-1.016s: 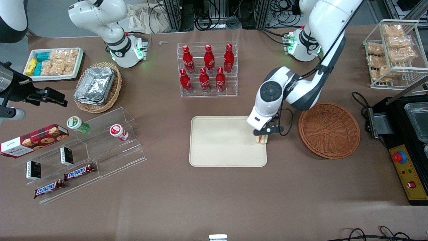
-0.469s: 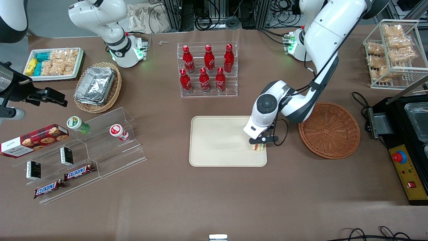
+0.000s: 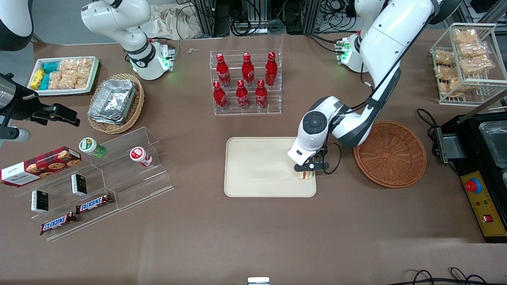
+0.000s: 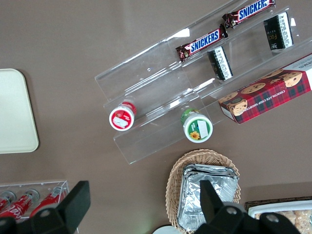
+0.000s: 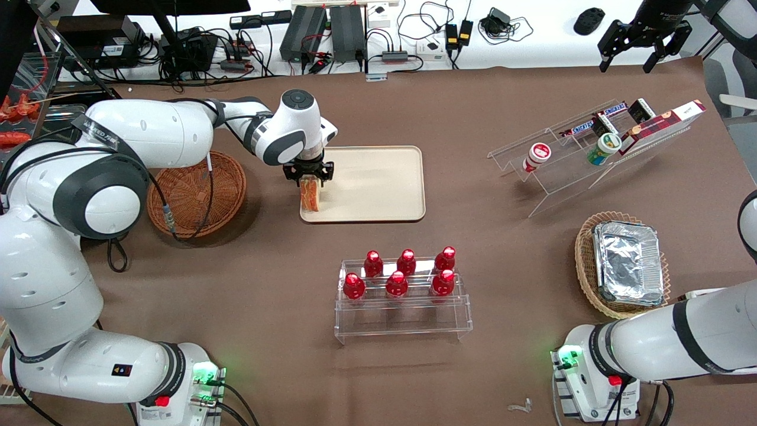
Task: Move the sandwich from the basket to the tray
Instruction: 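Lower the sandwich onto the cream tray and open the left gripper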
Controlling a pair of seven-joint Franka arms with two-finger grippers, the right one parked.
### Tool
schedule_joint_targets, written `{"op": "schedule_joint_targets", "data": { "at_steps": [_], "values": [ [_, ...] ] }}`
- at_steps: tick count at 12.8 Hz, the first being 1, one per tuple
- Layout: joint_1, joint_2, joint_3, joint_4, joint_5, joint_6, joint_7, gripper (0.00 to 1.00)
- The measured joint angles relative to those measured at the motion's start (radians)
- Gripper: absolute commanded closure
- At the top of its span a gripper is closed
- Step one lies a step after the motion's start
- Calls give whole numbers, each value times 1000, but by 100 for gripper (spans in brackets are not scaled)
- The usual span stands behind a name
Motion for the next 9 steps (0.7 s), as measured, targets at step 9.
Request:
{"op": "schedule_joint_targets", "data": {
  "at_steps": [9],
  "values": [
    [40,-261,-5,25,-115,-157,-49,0]
  ]
}}
